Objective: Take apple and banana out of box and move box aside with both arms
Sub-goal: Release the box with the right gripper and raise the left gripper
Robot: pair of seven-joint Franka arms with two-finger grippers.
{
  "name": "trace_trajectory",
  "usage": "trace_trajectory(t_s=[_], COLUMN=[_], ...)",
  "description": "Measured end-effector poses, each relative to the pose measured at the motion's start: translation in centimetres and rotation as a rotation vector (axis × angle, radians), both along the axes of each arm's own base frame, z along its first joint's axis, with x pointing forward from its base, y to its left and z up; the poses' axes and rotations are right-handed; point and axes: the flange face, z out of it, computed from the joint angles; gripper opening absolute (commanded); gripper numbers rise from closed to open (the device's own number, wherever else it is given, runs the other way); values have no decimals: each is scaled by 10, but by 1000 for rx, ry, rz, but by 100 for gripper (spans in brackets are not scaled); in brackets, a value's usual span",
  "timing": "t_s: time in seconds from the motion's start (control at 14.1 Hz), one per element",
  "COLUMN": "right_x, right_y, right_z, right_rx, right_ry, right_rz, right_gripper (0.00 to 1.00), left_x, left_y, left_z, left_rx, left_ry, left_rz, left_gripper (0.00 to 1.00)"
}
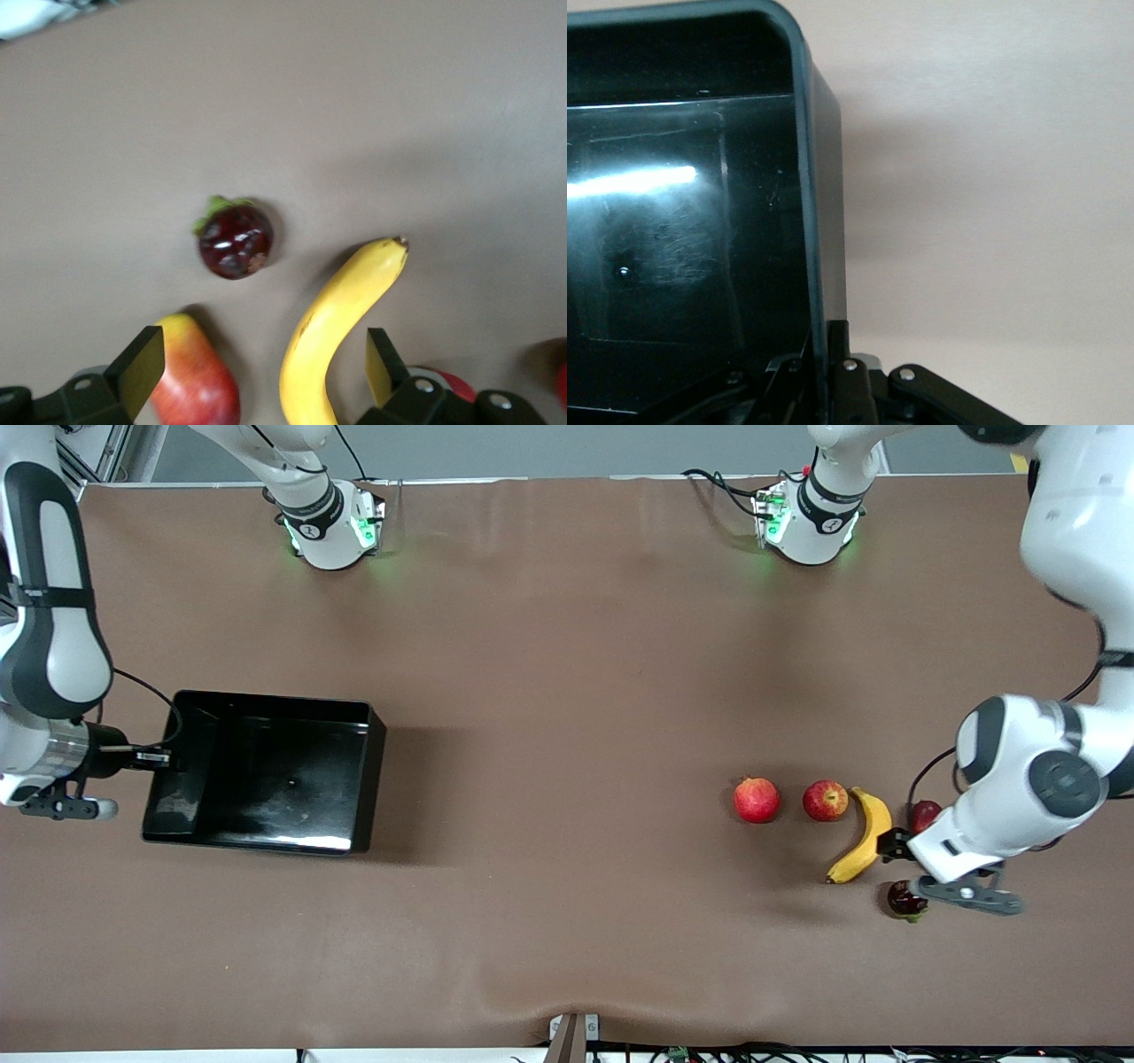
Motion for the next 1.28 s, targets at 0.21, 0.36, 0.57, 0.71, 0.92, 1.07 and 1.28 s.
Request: trace_trajectory(t_s=[0.21,0.36,0.57,0.71,0.92,1.07,1.28], right_x=[-5,-12,-27,-31,-29,-24,-14], right_y=[-31,-43,-58,-68,-70,-70,-71], right_z=[-12,-33,-73,-89,-98,-102,-94], right_rx=[-14,-29,-23,-18,-18,-19,-24], right_ry=[-50,-80,-46,-30,-28,-35,-59], right_rz=[18,20,-7,-22,-24,-17,-2], right_gripper=[0,0,0,0,5,100,100], left_x=[-17,-32,-54,-72,-96,-104,-112], left_y=[2,-3,-8,-7,-9,-8,-11], left_z=[78,125,178,207,242,248,256], left_rx=[-7,-34,-26,4,25,-3,-24], left_ry=[-14,-38,-57,-46,-31,-1,11], left_rz=[145,282,360,377,379,391,394], left_gripper=[100,100,100,100,100,100,100])
